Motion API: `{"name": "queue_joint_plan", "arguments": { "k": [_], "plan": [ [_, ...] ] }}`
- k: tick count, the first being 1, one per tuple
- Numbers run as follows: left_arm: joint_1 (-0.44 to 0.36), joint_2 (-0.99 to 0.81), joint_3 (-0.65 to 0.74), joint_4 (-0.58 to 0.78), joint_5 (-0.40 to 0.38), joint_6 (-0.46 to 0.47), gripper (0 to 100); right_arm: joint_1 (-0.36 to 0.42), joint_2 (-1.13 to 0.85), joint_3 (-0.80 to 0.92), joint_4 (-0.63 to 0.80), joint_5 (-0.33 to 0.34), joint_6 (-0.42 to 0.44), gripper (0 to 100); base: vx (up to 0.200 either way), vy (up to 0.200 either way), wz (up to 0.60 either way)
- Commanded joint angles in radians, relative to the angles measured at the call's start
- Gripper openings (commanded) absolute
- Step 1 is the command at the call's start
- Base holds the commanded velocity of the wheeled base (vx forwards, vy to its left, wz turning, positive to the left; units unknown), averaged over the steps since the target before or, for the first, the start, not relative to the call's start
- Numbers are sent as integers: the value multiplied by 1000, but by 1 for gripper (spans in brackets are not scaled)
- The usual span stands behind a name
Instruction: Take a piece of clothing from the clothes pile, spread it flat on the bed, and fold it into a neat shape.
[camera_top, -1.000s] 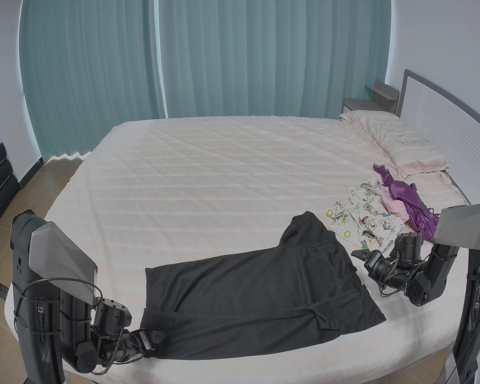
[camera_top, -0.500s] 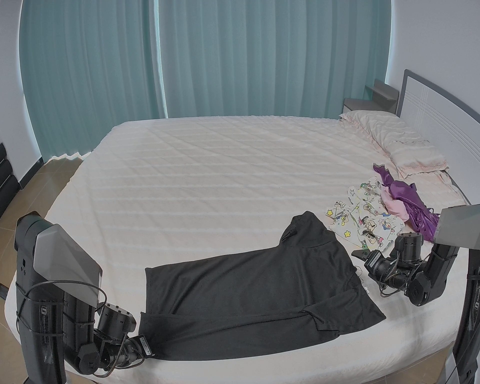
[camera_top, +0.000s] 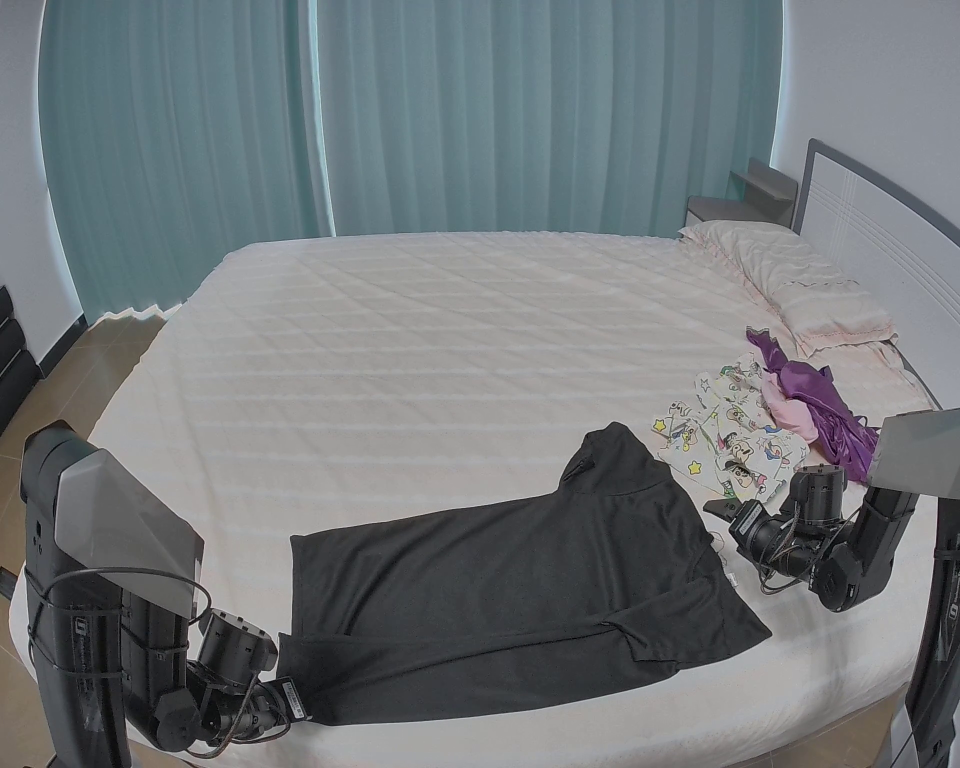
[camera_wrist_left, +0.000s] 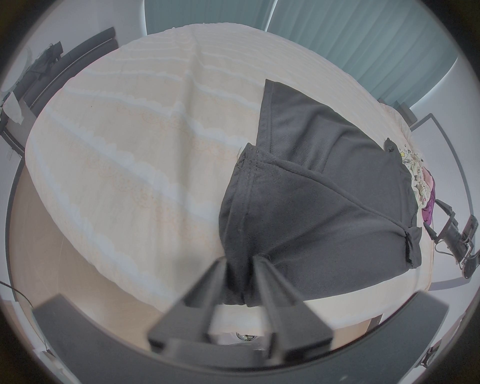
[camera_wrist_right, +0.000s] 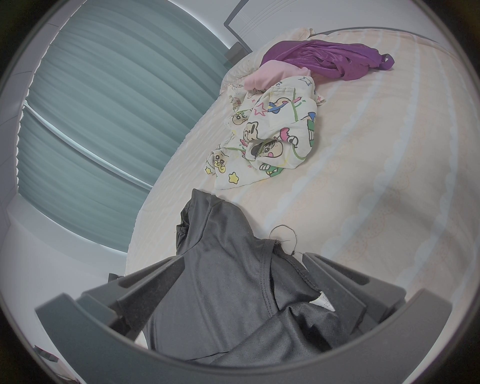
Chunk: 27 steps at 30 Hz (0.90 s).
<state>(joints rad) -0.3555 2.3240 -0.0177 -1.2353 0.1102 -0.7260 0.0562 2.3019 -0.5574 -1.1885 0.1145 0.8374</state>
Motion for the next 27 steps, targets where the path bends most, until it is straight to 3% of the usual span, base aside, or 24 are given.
{"name": "queue_joint_plan", "arguments": {
  "k": [1, 10, 12, 16, 19, 22, 27],
  "plan": [
    [6, -31, 16, -4, 0, -1, 100, 1, -1, -1, 0, 1, 0, 100, 0, 0, 0],
    [118, -272, 13, -10, -15, 3, 100, 5, -10, 1, 0, -1, 0, 100, 0, 0, 0],
    [125, -298, -30, -12, -92, 0, 100, 7, -9, 1, 0, -1, 0, 100, 0, 0, 0],
    [136, -250, -76, -9, -199, 42, 100, 11, -7, 11, -2, -1, -1, 100, 0, 0, 0],
    [190, -163, -97, -13, -261, 192, 100, 24, -9, 16, -2, -1, 0, 100, 0, 0, 0],
    [222, -91, -120, -18, -267, 261, 100, 24, -9, 16, -2, -1, 0, 100, 0, 0, 0],
    [230, -29, -116, -61, -270, 272, 100, 24, -7, 14, -2, -1, -1, 100, 0, 0, 0]
  ]
}}
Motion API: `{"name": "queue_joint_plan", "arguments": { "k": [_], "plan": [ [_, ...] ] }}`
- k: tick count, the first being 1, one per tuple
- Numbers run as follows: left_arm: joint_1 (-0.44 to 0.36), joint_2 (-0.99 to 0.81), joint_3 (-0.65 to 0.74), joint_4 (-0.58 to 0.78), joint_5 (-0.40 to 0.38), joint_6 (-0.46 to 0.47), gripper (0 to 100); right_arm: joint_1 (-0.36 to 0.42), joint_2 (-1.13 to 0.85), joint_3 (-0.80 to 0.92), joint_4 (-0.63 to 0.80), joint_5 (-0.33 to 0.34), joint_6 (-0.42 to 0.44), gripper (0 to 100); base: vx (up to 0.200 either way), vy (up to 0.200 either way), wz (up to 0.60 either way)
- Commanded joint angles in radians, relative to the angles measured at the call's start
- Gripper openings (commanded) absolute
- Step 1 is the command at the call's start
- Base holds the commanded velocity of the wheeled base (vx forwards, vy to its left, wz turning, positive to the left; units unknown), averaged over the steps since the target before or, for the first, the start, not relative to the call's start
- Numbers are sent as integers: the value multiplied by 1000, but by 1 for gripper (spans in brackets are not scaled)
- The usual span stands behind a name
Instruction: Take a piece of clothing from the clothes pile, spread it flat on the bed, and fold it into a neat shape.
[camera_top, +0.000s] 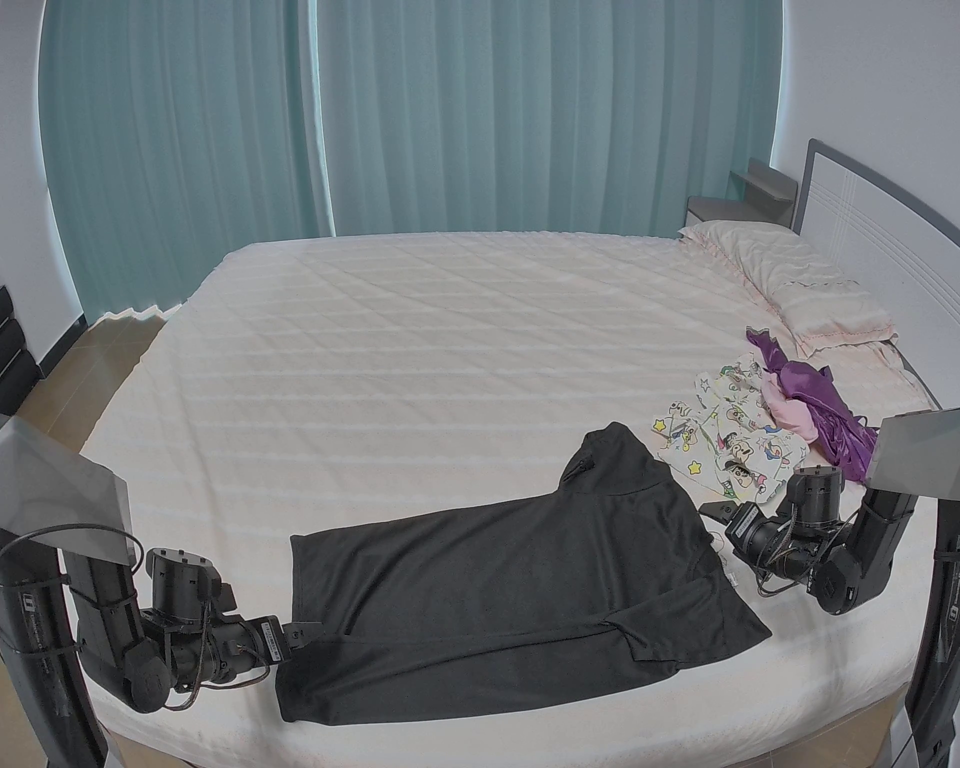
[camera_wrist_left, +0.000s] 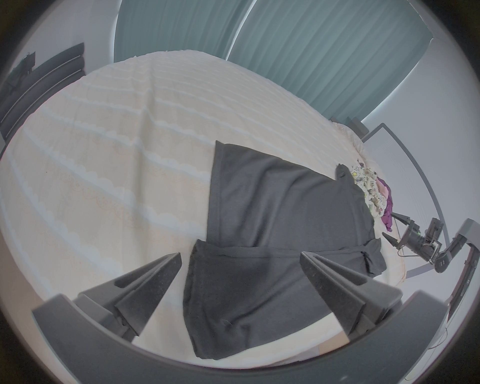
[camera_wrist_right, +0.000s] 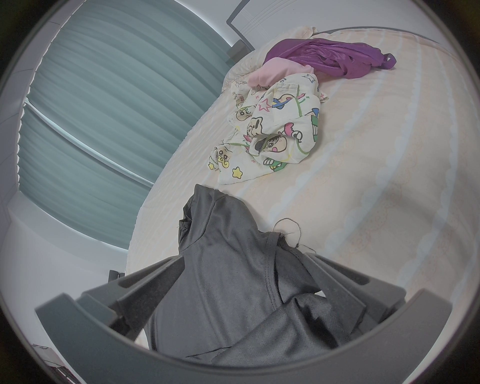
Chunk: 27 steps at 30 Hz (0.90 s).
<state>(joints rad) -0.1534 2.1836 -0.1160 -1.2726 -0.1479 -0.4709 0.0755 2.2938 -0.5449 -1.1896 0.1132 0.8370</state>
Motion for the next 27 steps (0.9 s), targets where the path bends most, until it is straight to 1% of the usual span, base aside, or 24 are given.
{"name": "queue_joint_plan", "arguments": {
  "k": [1, 5, 6, 8, 12, 13, 15, 16, 17, 19, 20, 21, 22, 23, 24, 27],
  "plan": [
    [28, 122, -22, -33, -12, 17, 100, 4, 1, 0, -1, 0, -1, 100, 0, 0, 0],
    [26, 171, -25, -102, -12, 20, 100, 4, 1, 2, -1, 0, -3, 100, 0, 0, 0],
    [25, 191, -21, -148, -12, 20, 100, 4, 3, 2, -1, 0, -3, 100, 0, 0, 0],
    [23, 222, -22, -192, -10, 20, 100, 6, 6, 0, -1, 0, -4, 100, 0, 0, 0],
    [23, 254, -25, -218, -10, 31, 100, 15, 4, 2, -1, -1, -6, 100, 0, 0, 0],
    [23, 260, -25, -223, -9, 40, 0, 17, 3, 2, -1, -1, -12, 100, 0, 0, 0],
    [23, 260, -24, -223, -7, 40, 0, 15, 1, 0, -1, -1, -22, 100, 0, 0, 0],
    [23, 262, -25, -223, -6, 40, 0, 7, -8, 6, 1, 5, -67, 100, 0, 0, 0],
    [23, 260, -24, -223, -6, 37, 0, 6, -5, 17, 2, 11, -93, 100, 0, 0, 0],
    [23, 262, -24, -223, -4, 35, 0, 6, 7, 22, 2, 17, -116, 100, 0, 0, 0],
    [23, 260, -24, -223, -4, 32, 0, 4, 26, 20, 2, 29, -144, 100, 0, 0, 0],
    [23, 260, -24, -223, -4, 32, 0, 4, 26, 20, 2, 29, -144, 100, 0, 0, 0],
    [21, 262, -22, -223, -4, 20, 0, -10, 59, 17, 1, 46, -208, 100, 0, 0, 0],
    [18, 262, -21, -223, -4, 12, 0, -17, 67, 16, 1, 56, -242, 100, 0, 0, 0],
    [17, 260, -22, -225, -4, 3, 0, -23, 70, 16, 1, 68, -263, 100, 0, 0, 0],
    [11, 257, -24, -225, -2, -26, 0, -34, 90, 16, 1, 141, -323, 100, 0, 0, 0]
  ]
}}
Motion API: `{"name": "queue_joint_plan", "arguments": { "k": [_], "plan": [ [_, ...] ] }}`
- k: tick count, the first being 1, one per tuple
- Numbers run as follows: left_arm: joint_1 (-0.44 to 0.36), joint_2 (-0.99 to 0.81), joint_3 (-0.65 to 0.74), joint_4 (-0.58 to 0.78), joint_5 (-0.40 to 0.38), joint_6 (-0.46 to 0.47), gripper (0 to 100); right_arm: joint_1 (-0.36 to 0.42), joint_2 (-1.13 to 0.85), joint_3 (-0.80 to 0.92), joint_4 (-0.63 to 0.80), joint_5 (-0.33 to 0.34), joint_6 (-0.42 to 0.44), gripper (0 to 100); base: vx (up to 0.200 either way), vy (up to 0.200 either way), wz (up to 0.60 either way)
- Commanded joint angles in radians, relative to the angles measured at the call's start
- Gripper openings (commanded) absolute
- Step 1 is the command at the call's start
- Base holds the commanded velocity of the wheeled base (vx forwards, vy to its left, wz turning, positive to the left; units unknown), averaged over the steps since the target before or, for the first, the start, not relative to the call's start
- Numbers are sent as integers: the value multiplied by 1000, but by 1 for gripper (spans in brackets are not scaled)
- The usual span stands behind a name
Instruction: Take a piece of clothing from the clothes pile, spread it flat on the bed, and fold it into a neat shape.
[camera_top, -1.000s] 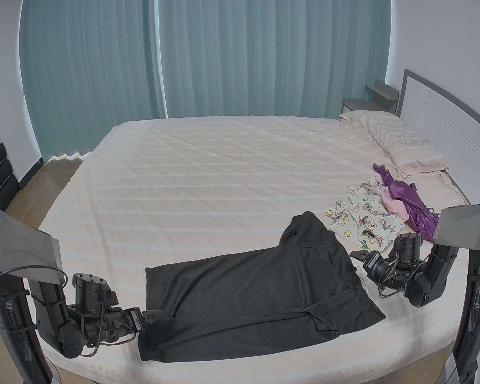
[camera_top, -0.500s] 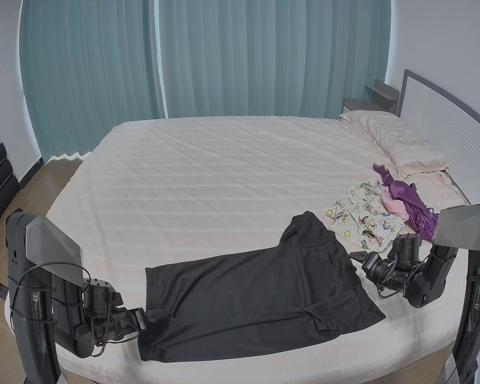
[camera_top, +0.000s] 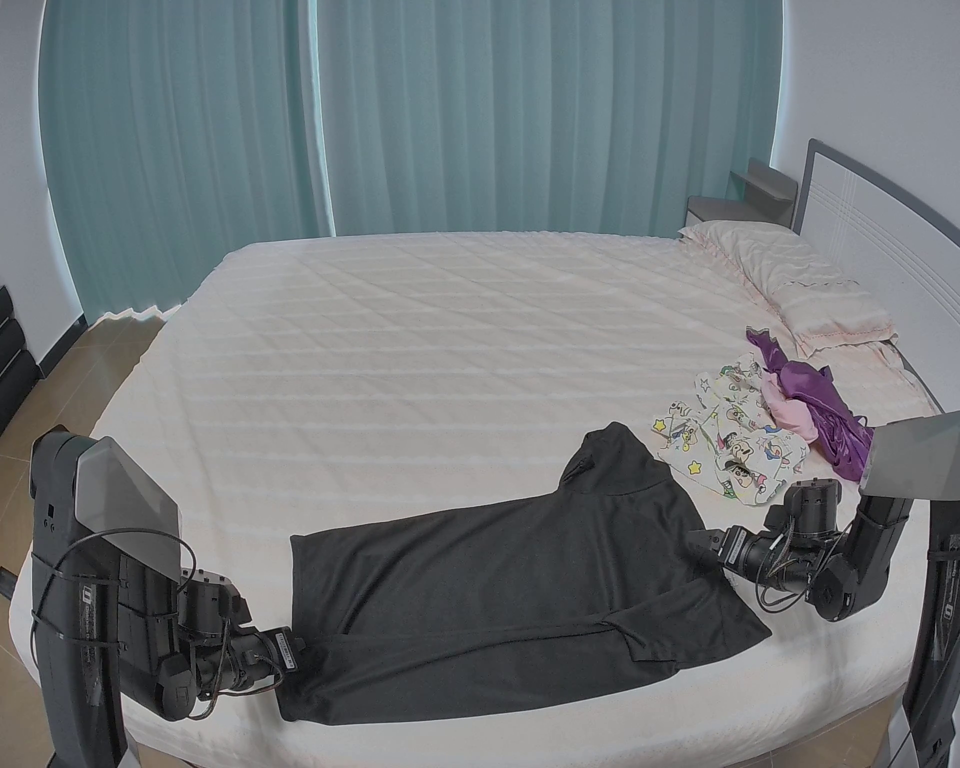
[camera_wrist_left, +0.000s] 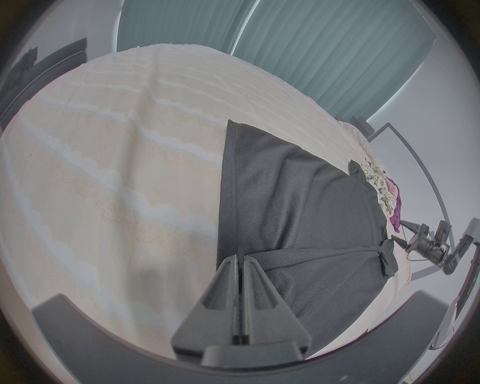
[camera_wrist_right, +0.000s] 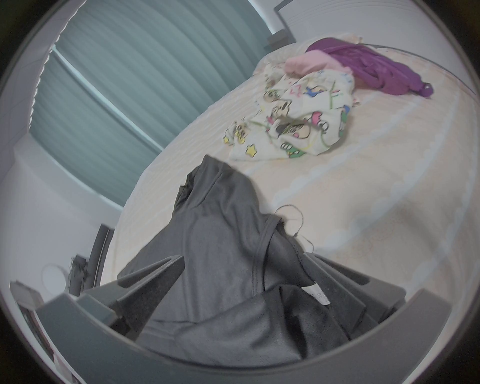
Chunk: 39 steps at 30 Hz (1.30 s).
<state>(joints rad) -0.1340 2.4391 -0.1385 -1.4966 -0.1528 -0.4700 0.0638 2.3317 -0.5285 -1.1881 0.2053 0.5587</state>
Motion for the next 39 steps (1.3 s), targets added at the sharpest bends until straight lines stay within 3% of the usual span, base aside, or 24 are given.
{"name": "queue_joint_plan", "arguments": {
  "k": [1, 3, 19, 20, 39],
  "plan": [
    [-10, 1, -1, -1, 2, -30, 0, -22, 57, -2, -1, 60, -56, 100, 0, 0, 0],
    [-10, 1, -1, -5, 2, -33, 0, -27, 71, -22, -2, 77, -103, 100, 0, 0, 0],
    [-10, 1, -4, -21, 2, -55, 0, -33, 74, 32, -31, 118, -177, 100, 0, 0, 0],
    [-10, 1, -4, -22, 2, -55, 0, -33, 80, 35, -42, 118, -188, 0, 0, 0, 0],
    [-12, 0, -16, -22, 2, -91, 0, -78, 97, 2, -102, 114, -174, 0, 0, 0, 0]
  ]
}}
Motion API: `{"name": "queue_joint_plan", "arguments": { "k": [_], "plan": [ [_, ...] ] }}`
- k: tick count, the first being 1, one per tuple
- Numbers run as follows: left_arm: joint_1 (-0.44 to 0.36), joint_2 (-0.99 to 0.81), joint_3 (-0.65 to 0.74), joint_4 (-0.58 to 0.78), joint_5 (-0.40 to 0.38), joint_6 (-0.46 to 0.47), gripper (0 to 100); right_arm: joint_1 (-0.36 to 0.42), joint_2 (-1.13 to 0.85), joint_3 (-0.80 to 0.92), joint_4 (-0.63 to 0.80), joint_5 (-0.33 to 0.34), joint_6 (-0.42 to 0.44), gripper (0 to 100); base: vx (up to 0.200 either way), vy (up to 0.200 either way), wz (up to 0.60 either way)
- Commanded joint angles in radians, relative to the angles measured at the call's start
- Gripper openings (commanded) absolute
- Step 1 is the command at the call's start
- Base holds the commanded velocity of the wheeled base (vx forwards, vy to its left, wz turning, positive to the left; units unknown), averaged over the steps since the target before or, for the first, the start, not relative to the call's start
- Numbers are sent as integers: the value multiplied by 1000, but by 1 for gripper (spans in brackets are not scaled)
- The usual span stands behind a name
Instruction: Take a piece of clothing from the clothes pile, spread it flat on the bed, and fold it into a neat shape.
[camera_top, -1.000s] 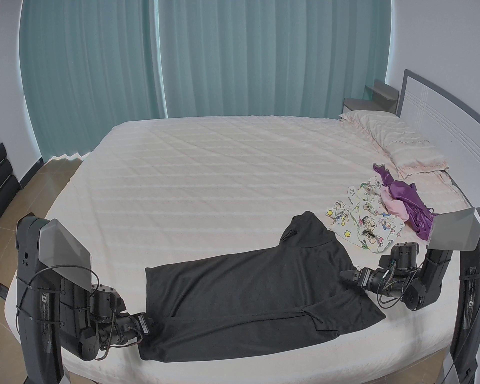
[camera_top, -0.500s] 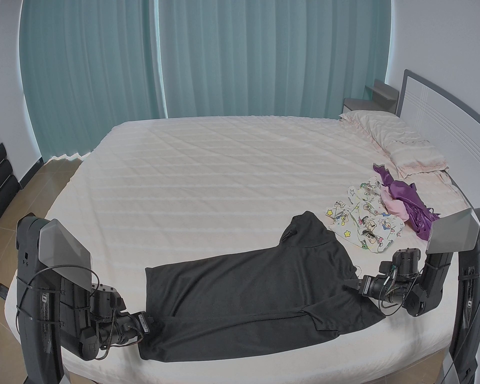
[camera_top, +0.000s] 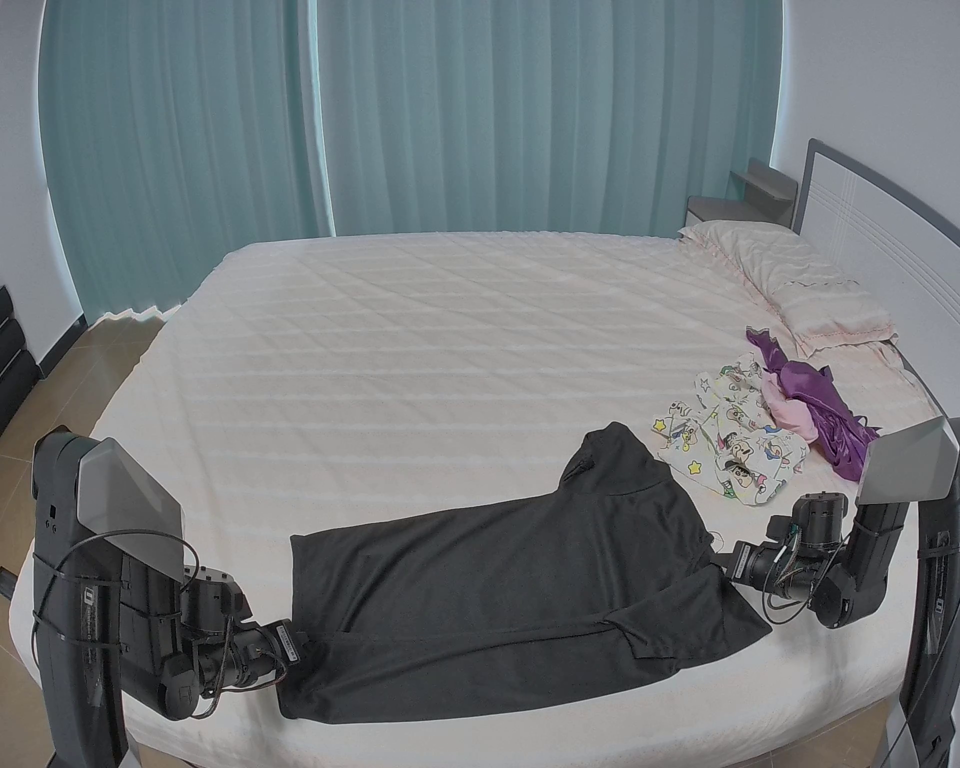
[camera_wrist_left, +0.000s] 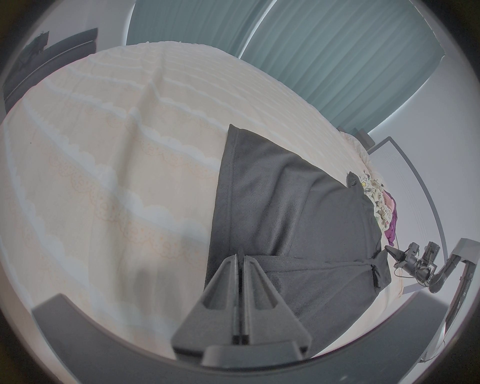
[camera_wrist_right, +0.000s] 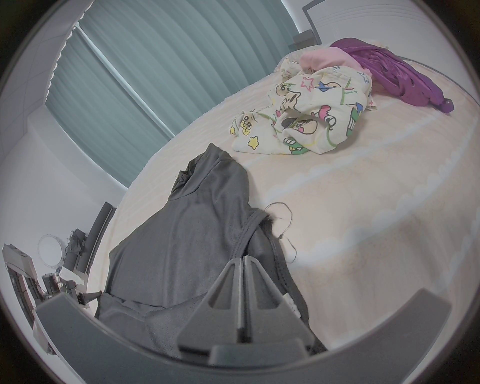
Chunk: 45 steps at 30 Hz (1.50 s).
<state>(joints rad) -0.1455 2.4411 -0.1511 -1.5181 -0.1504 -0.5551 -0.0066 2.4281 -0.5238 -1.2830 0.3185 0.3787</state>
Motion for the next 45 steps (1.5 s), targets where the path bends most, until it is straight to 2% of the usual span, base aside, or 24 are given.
{"name": "queue_joint_plan", "arguments": {
  "k": [1, 5, 18, 19, 20, 24, 27, 32, 37, 41, 45],
  "plan": [
    [-2, -2, -4, -1, 0, -8, 0, -7, 2, -2, -18, 1, 17, 0, 0, 0, 0],
    [-2, -2, -4, -1, 3, -11, 0, -7, 11, -2, -65, -6, 60, 0, 0, 0, 0],
    [-3, -1, -4, -1, 5, -11, 0, -32, 22, 7, -68, -1, 74, 0, 0, 0, 0],
    [-3, -1, -4, -1, 8, -11, 100, -29, 34, 7, -70, -1, 74, 0, 0, 0, 0],
    [-5, -1, -4, -1, 8, -11, 100, -29, 35, 7, -72, -3, 74, 100, 0, 0, 0],
    [-8, 3, -4, -1, 20, -11, 100, -26, 34, 13, -107, -6, 78, 100, 0, 0, 0],
    [-8, 3, -1, -1, 20, -22, 100, -27, 8, 36, -124, -19, 117, 100, 0, 0, 0],
    [-6, -11, 18, -53, 19, -151, 100, -32, -55, 74, -128, -30, 195, 100, 0, 0, 0],
    [0, -33, 33, -53, 22, -166, 100, -30, -64, 71, -127, -30, 218, 100, 0, 0, 0],
    [-5, -86, 41, -53, 34, -218, 100, -27, -64, 67, -128, -27, 258, 100, 0, 0, 0],
    [-5, -105, 48, -53, 29, -223, 100, -32, -63, 65, -128, -27, 259, 100, 0, -200, 0]
  ]
}}
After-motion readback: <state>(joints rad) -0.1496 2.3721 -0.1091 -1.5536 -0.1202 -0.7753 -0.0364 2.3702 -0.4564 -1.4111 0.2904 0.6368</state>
